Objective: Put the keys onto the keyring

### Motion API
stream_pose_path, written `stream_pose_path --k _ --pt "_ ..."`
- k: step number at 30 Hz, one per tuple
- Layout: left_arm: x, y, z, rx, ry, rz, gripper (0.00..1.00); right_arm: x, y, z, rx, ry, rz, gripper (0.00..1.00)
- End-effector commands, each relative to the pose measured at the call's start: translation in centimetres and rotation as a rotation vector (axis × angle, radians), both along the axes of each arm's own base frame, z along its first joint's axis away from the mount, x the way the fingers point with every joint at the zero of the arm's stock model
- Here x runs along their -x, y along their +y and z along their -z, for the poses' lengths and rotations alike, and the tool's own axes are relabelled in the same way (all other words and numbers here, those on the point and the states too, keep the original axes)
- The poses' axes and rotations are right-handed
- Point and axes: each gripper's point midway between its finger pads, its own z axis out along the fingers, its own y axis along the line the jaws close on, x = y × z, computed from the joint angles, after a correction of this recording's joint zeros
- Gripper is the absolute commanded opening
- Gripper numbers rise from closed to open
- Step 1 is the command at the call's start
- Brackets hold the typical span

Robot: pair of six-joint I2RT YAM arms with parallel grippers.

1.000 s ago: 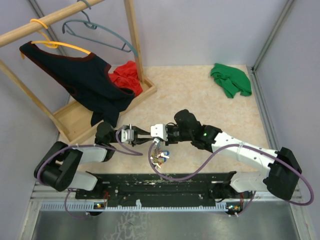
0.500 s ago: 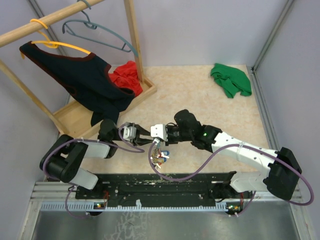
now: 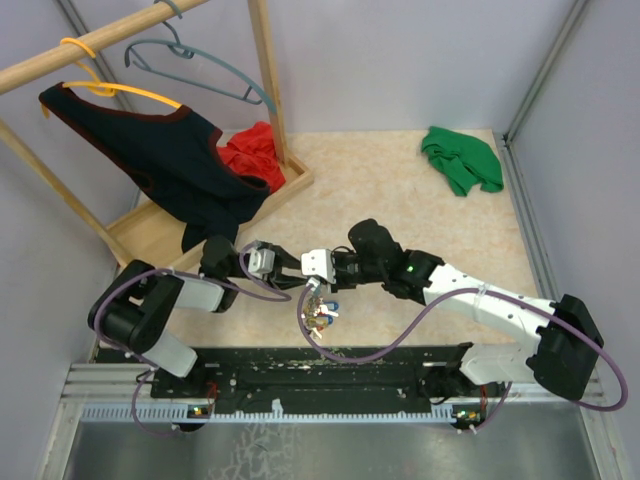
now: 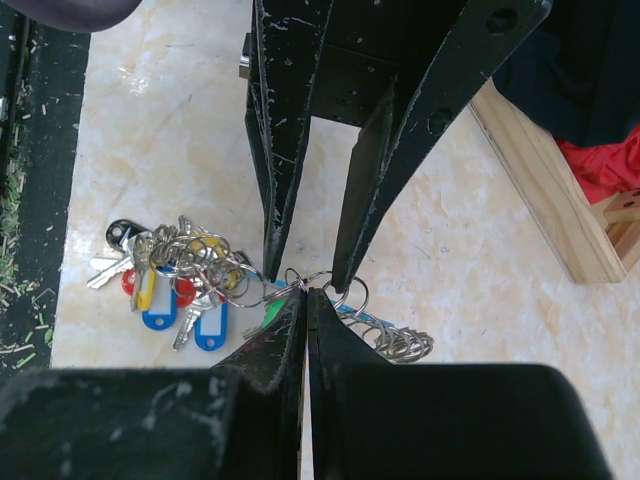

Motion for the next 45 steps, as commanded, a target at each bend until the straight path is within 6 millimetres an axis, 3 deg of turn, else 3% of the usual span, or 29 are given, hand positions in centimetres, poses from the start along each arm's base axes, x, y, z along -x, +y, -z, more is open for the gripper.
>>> stream_pose_path --k 1,10,18,26,32,40,45 --pt "0.5 -0.3 -0.4 0.007 -0.021 0.051 0.38 -0.3 1.7 -4.4 -0.103 -0.068 -0.04 0.0" --pt "0.7 -0.5 -0.2 0.005 -0.005 0.067 0.3 -0.3 1.7 -4.5 -0.103 -0.071 -0.036 0.0" --pt "0.4 -0.5 -0.2 0.006 0.01 0.043 0.01 -0.4 1.0 -4.5 -0.111 -0.073 0.0 0.0" --pt "-0.4 -0.3 -0.3 0.0 0.024 -0.034 0.0 0.1 -0.3 -3.5 -0.122 -0.046 0.05 0.0" --pt "-1.3 -0.1 -0.6 0.001 0.018 -0.102 0.0 0.6 -0.8 -1.0 -0.119 0.004 0.08 0.0" --pt "-1.6 0.0 -1.4 0.035 0.024 -0.143 0.0 0.3 -0.3 0.8 -0.119 0.02 0.088 0.0" --pt "-1.5 0.0 -1.8 0.061 0.019 -0.157 0.0 -0.2 0.4 0.9 -0.14 0.014 0.09 0.0"
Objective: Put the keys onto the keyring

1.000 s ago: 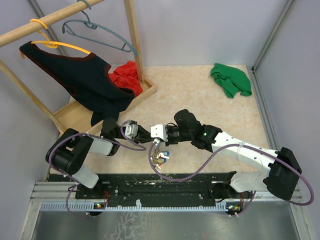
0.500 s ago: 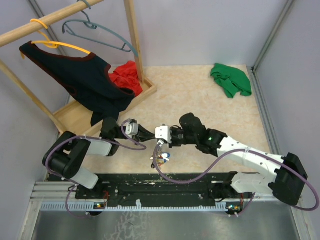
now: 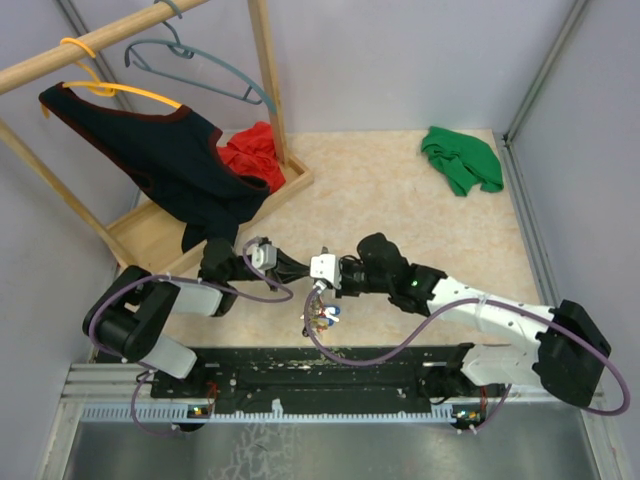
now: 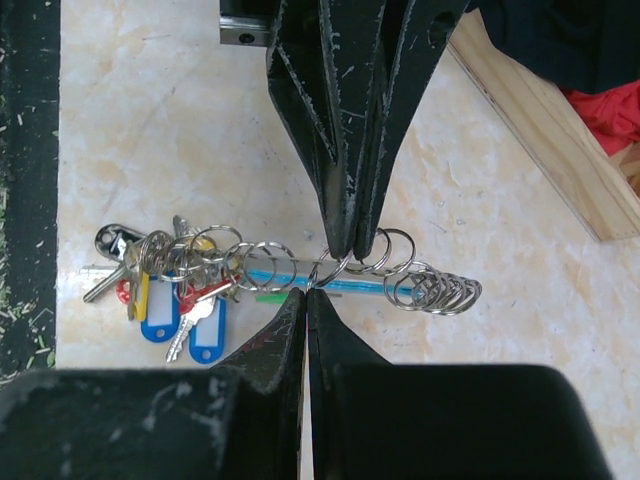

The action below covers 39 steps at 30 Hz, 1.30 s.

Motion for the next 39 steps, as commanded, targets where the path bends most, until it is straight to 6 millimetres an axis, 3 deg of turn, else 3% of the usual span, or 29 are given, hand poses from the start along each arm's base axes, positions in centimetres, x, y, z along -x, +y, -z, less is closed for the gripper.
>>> stream_pose_path --k 1,8,16,17,21,28,34,36,39 --pt "-0.2 0.0 -1.9 0.061 -0.058 -0.037 0.0 -0.3 1.7 -1.4 -0.081 -0.023 -0.013 0.0" --pt "-0.7 0.2 -2.1 0.081 -0.052 -0.093 0.0 -1.1 1.7 -1.3 -0.088 -0.043 0.022 0.0" --pt "-4.3 0.5 -2.4 0.062 -0.025 -0.262 0.02 -3.4 0.2 -0.6 -0.068 -0.031 0.176 0.0" --pt "-6.0 0.0 -2.0 0.034 -0.007 -0.316 0.01 -4.8 -0.4 -0.2 -0.116 0.036 0.275 0.0" --pt "-8.6 -1.2 -0.6 -0.02 0.031 -0.421 0.0 -6.0 -1.9 2.0 -0.166 0.186 0.426 0.0" --pt "-10.6 -3.9 1.1 -0.043 0.08 -0.467 0.0 -4.7 -3.3 5.8 -0.238 0.417 0.614 0.01" --pt "-11.3 -6.5 3.0 -0.085 0.109 -0.452 0.02 -5.4 -7.2 5.3 -0.287 0.368 0.817 0.3" --pt "-12.0 -6.9 3.4 -0.09 0.127 -0.468 0.06 -5.7 -8.5 4.5 -0.303 0.33 0.871 0.4" --pt "-13.0 -6.8 3.1 -0.076 0.152 -0.516 0.18 -5.6 -9.8 3.3 -0.331 0.301 0.916 0.48"
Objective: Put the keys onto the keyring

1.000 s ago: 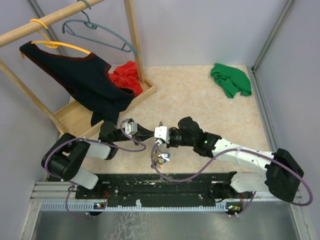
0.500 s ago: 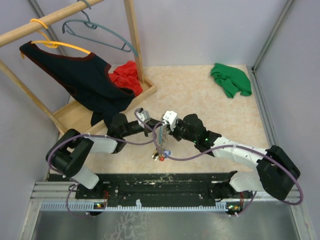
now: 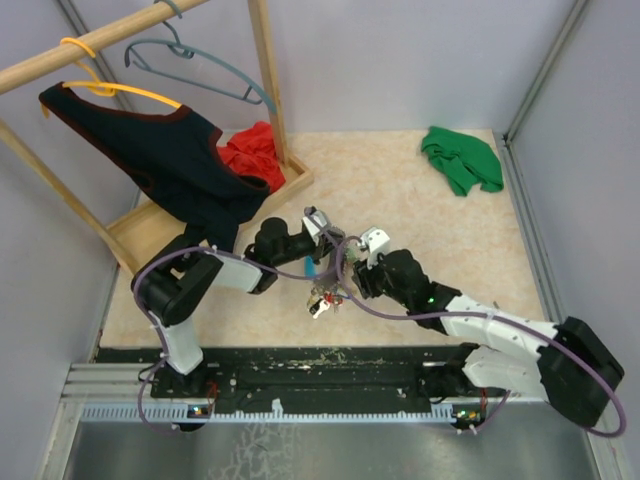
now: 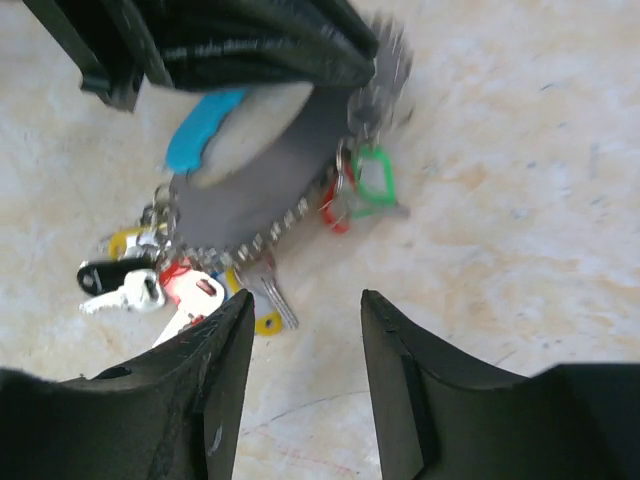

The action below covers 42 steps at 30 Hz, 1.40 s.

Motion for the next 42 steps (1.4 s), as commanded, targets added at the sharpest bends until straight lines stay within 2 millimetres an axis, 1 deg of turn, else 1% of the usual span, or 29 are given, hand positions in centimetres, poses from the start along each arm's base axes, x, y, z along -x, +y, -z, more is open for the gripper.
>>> stream_pose_path --k 1,4,5,6,7,8,9,12,14,17,21,24,25,27,29,33,39,42 --pt "-2.2 0.0 -2.0 0.045 -0.009 -0.098 0.23 -1.3 -1.9 -3.8 -0.066 -0.09 0.147 0.49" --pt "-3.0 1.3 -3.0 0.057 0.021 -0.188 0.38 -1.1 -2.7 -4.6 -0.066 -0.093 0.172 0.58" --pt "-3.1 2.0 -3.7 0.065 0.028 -0.22 0.42 -1.0 -2.9 -4.9 -0.07 -0.096 0.184 0.6" --pt "-3.1 2.7 -4.1 0.065 0.039 -0.247 0.51 -0.9 -3.2 -5.2 -0.072 -0.1 0.191 0.62" --pt "-3.0 3.5 -4.3 0.062 0.049 -0.272 0.87 -1.0 -3.5 -5.6 -0.077 -0.108 0.207 0.63" --pt "-2.9 4.4 -4.8 0.068 0.056 -0.304 0.98 -1.1 -3.8 -6.1 -0.088 -0.115 0.231 0.65" --pt "-2.7 5.4 -5.2 0.079 0.067 -0.342 1.0 -1.1 -4.3 -6.4 -0.095 -0.12 0.26 0.66" --pt "-1.5 8.6 -6.6 0.127 0.114 -0.459 1.0 -1.4 -6.2 -7.6 -0.131 -0.13 0.391 0.79" --pt "-0.6 11.0 -7.3 0.158 0.157 -0.555 1.0 -1.5 -7.3 -8.5 -0.171 -0.145 0.462 0.81" --pt "0.9 14.3 -7.7 0.184 0.232 -0.689 1.0 -1.0 -7.6 -10.2 -0.237 -0.187 0.446 0.82" --pt "3.6 16.9 -9.6 0.178 0.221 -0.711 1.0 0.1 -8.5 -11.6 -0.373 -0.253 0.444 0.83" --pt "5.3 18.8 -10.6 0.254 0.204 -0.746 1.0 0.7 -9.6 -12.3 -0.448 -0.3 0.466 0.83" --pt "5.8 19.3 -10.5 0.28 0.199 -0.75 1.0 0.9 -10.1 -12.5 -0.467 -0.313 0.48 0.83" --pt "6.9 19.9 -11.2 0.344 0.174 -0.732 1.0 1.2 -10.9 -12.5 -0.491 -0.322 0.507 0.84" --pt "7.4 20.4 -10.9 0.386 0.17 -0.734 1.0 1.4 -11.3 -12.2 -0.5 -0.321 0.518 0.84" --pt "8.0 21.0 -9.8 0.427 0.181 -0.742 1.0 1.5 -11.5 -11.5 -0.491 -0.305 0.528 0.84" --pt "8.4 21.4 -7.8 0.409 0.179 -0.75 1.0 1.5 -11.6 -10.5 -0.473 -0.295 0.538 0.85" --pt "8.6 21.4 -7.1 0.406 0.185 -0.744 1.0 1.5 -11.6 -10.6 -0.474 -0.293 0.535 0.85"
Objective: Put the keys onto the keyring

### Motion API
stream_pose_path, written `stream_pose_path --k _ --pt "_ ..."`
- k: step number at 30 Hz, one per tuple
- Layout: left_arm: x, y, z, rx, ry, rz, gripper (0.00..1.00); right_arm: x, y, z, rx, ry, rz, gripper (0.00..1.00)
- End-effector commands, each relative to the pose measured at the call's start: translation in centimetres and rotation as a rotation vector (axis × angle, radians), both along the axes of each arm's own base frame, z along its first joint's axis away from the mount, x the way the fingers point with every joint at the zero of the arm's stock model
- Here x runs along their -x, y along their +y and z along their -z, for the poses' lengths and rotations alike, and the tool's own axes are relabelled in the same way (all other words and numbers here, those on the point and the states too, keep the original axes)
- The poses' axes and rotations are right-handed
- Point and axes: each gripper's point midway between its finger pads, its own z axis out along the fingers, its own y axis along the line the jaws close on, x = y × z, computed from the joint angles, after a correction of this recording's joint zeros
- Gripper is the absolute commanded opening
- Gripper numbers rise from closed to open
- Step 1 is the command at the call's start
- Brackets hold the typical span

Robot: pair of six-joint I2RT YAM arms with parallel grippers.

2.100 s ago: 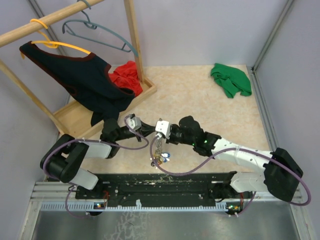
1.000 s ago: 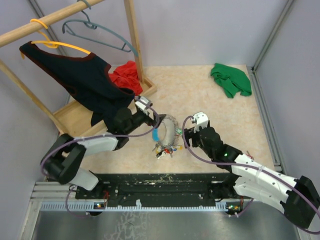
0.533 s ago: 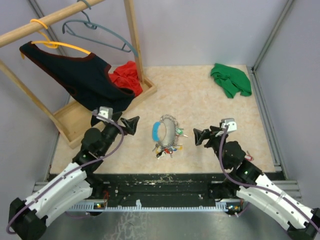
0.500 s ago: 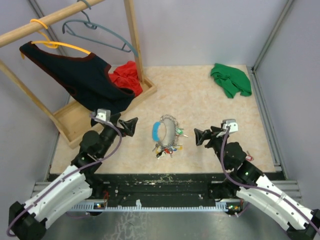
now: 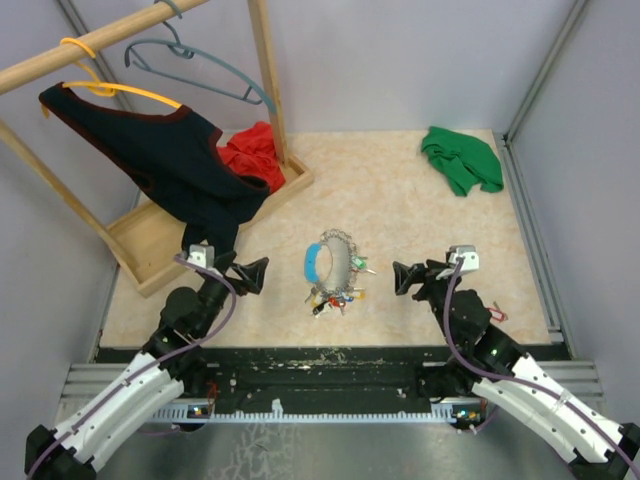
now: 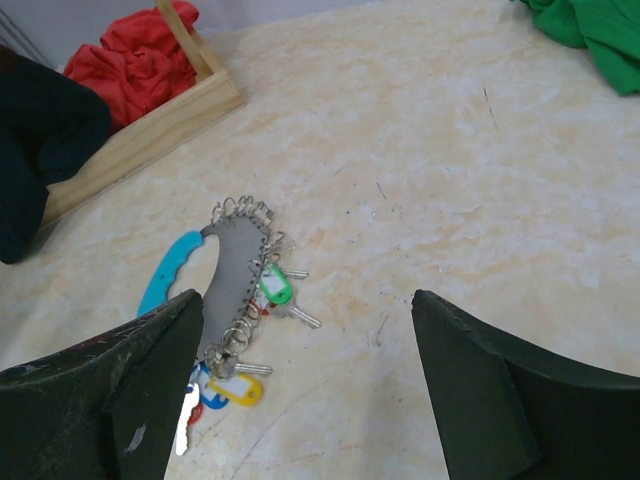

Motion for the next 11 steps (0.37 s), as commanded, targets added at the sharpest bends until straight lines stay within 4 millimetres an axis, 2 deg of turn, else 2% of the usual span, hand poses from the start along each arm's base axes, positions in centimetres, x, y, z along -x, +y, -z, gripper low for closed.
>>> stream_pose_path --k 1,11 --pt "0.22 0.16 0.46 0.021 -0.005 -0.002 1.0 -0.07 -0.24 -1.14 -0.036 -0.024 0.015 0.85" --pt "0.38 -0.04 0.46 0.014 -0.001 0.013 1.0 -0.08 -0.38 -1.14 -0.03 -0.018 0.023 0.86"
